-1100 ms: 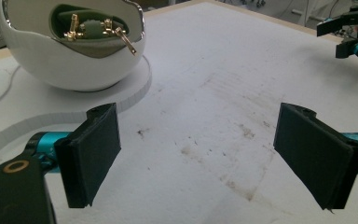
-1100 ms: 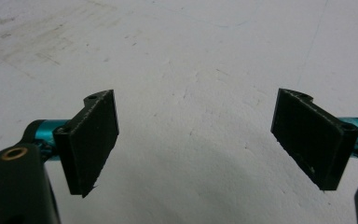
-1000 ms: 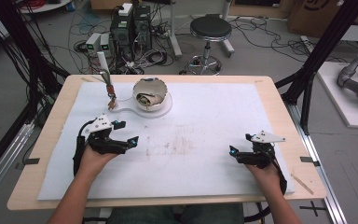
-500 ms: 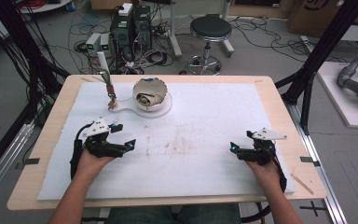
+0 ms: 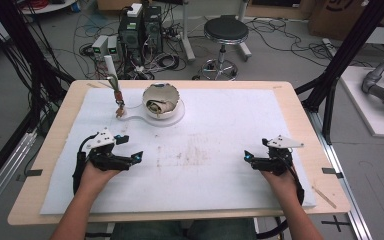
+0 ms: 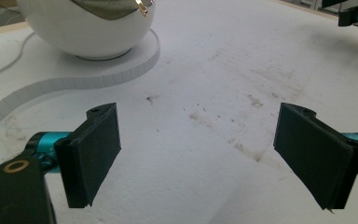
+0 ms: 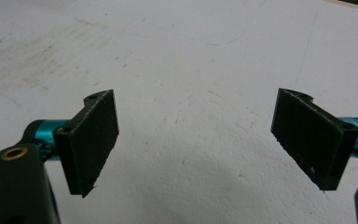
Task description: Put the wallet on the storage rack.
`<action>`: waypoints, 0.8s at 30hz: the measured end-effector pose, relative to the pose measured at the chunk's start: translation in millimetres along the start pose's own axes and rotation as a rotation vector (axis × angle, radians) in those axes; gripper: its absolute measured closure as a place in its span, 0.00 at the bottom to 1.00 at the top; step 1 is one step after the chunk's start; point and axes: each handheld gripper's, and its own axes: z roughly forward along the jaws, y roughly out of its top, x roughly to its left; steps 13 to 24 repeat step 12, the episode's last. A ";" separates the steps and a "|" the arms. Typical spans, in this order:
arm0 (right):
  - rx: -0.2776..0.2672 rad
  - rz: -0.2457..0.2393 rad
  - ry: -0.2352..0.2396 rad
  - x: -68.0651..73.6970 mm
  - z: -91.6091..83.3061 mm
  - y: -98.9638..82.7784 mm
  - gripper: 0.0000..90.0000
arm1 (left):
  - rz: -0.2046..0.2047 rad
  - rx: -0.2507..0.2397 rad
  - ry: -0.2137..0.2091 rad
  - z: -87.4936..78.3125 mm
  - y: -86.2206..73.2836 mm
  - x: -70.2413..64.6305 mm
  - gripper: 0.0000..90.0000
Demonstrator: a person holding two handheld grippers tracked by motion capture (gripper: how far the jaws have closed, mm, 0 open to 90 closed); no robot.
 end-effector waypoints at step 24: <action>0.002 0.009 -0.006 -2.1 0.1 -0.6 0.17 | -0.006 0.046 0.005 5.6 -3.0 1.5 0.16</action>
